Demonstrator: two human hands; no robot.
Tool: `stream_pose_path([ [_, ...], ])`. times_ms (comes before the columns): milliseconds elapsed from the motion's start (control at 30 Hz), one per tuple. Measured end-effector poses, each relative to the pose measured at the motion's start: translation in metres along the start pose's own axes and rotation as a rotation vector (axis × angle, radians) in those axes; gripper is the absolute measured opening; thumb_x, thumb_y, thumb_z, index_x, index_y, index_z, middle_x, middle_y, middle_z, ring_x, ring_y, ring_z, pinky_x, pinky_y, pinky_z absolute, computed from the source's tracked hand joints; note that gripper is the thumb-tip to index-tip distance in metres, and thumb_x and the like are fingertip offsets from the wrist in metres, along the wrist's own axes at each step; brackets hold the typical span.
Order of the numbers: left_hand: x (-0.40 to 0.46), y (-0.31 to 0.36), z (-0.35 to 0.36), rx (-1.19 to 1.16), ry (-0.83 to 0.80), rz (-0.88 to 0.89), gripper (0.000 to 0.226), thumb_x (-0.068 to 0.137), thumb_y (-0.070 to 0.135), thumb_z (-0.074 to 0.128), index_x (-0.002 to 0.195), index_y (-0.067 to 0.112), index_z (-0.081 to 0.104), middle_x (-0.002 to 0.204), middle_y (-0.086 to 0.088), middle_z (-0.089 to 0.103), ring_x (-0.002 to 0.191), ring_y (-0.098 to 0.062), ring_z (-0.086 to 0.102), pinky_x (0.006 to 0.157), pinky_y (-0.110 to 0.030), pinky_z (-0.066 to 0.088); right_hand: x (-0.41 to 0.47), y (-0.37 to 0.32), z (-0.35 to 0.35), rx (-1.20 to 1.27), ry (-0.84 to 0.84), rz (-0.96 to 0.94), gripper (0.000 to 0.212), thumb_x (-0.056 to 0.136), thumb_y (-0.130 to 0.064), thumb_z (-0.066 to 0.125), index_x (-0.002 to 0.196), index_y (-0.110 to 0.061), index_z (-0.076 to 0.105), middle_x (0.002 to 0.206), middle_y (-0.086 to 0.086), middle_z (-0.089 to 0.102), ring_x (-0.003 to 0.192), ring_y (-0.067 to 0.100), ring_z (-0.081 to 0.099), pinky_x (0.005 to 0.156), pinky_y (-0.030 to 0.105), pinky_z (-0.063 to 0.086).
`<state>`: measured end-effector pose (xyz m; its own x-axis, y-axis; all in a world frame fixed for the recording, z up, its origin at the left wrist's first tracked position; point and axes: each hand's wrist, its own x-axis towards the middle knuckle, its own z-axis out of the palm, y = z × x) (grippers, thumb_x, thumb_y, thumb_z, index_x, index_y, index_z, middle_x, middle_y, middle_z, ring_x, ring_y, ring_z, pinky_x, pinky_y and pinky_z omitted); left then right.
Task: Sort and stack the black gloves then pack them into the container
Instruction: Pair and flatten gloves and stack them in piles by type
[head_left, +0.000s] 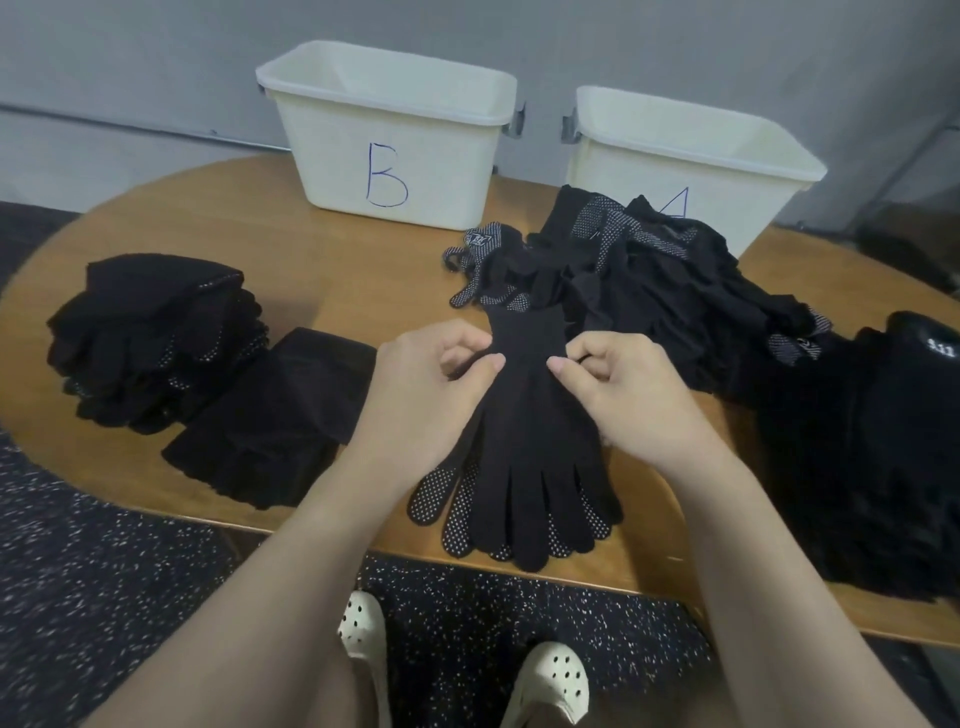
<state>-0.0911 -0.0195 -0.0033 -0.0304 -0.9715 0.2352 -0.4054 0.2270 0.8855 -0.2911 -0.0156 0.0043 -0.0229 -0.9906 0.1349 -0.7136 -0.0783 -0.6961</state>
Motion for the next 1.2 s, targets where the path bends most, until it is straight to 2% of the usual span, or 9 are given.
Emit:
stream_pose_path([
  [267,0.009,-0.003,0.012,0.088,0.015,0.007,0.011,0.091,0.026,0.076,0.102,0.023,0.076,0.079,0.025,0.065,0.088,0.014,0.063,0.075,-0.002,0.045,0.000,0.004,-0.005,0.014,0.012,0.053,0.030,0.102,-0.027,0.062,0.080,-0.006,0.060,0.058,0.011,0.063,0.040,0.027,0.059,0.045,0.037,0.052],
  [367,0.008,-0.004,0.015,0.128,0.019,0.014,0.013,0.091,0.030,0.075,0.103,0.025,0.076,0.084,0.022,0.067,0.092,0.004,0.065,0.085,-0.023,0.054,-0.003,0.006,-0.004,0.007,0.012,0.063,0.030,0.102,-0.028,0.062,0.078,-0.009,0.059,0.056,0.008,0.062,0.039,0.025,0.058,0.045,0.035,0.052],
  [467,0.008,-0.006,0.017,0.159,0.018,0.014,0.014,0.092,0.032,0.074,0.105,0.027,0.076,0.091,0.015,0.072,0.095,-0.004,0.067,0.091,-0.034,0.057,-0.003,0.009,0.000,-0.002,0.025,0.063,0.029,0.101,-0.031,0.063,0.078,-0.012,0.061,0.062,0.011,0.063,0.051,0.030,0.057,0.052,0.045,0.058],
  [567,0.007,-0.006,0.017,0.194,0.010,0.017,0.017,0.094,0.033,0.072,0.109,0.025,0.075,0.099,0.011,0.074,0.099,-0.006,0.067,0.093,-0.037,0.057,-0.003,0.010,0.003,-0.001,0.028,0.061,0.028,0.100,-0.033,0.063,0.077,-0.018,0.062,0.060,0.003,0.062,0.050,0.016,0.052,0.056,0.044,0.059],
  [667,0.006,-0.007,0.016,0.211,-0.003,0.010,0.018,0.094,0.033,0.072,0.110,0.024,0.074,0.093,0.012,0.072,0.095,-0.008,0.068,0.093,-0.038,0.057,-0.004,0.011,0.003,0.026,0.025,0.080,0.028,0.100,-0.032,0.064,0.073,-0.026,0.061,0.058,-0.011,0.058,0.053,0.002,0.052,0.058,0.031,0.053],
  [767,0.007,-0.008,0.010,0.193,-0.019,-0.002,0.011,0.093,0.030,0.073,0.103,0.025,0.075,0.083,0.016,0.072,0.085,-0.004,0.069,0.087,-0.031,0.057,-0.004,0.012,0.002,0.042,0.025,0.102,0.028,0.101,-0.029,0.064,0.073,-0.029,0.060,0.061,-0.017,0.058,0.053,-0.007,0.051,0.059,0.021,0.044],
  [867,0.007,-0.010,-0.001,0.129,-0.055,-0.024,0.008,0.093,0.024,0.074,0.101,0.025,0.076,0.079,0.018,0.073,0.080,0.006,0.068,0.072,-0.010,0.052,-0.005,0.011,-0.001,0.003,0.023,0.113,0.026,0.101,-0.029,0.064,0.075,-0.026,0.062,0.064,-0.014,0.062,0.060,-0.005,0.055,0.056,0.013,0.036],
  [967,0.005,-0.012,-0.007,0.083,-0.092,-0.023,0.013,0.094,0.021,0.073,0.106,0.027,0.075,0.080,0.017,0.075,0.073,0.008,0.067,0.058,-0.008,0.045,-0.006,0.008,-0.001,-0.008,0.029,0.112,0.023,0.098,-0.028,0.068,0.076,-0.023,0.064,0.065,-0.005,0.066,0.065,0.009,0.057,0.059,0.020,0.041],
  [1200,0.006,-0.014,-0.004,0.142,-0.074,-0.007,0.016,0.094,0.016,0.073,0.104,0.027,0.075,0.081,0.016,0.074,0.072,0.005,0.066,0.069,-0.010,0.051,-0.005,0.002,0.003,-0.049,0.033,0.146,0.018,0.098,-0.029,0.069,0.081,-0.021,0.066,0.072,-0.001,0.070,0.073,0.014,0.064,0.059,0.021,0.043],
])
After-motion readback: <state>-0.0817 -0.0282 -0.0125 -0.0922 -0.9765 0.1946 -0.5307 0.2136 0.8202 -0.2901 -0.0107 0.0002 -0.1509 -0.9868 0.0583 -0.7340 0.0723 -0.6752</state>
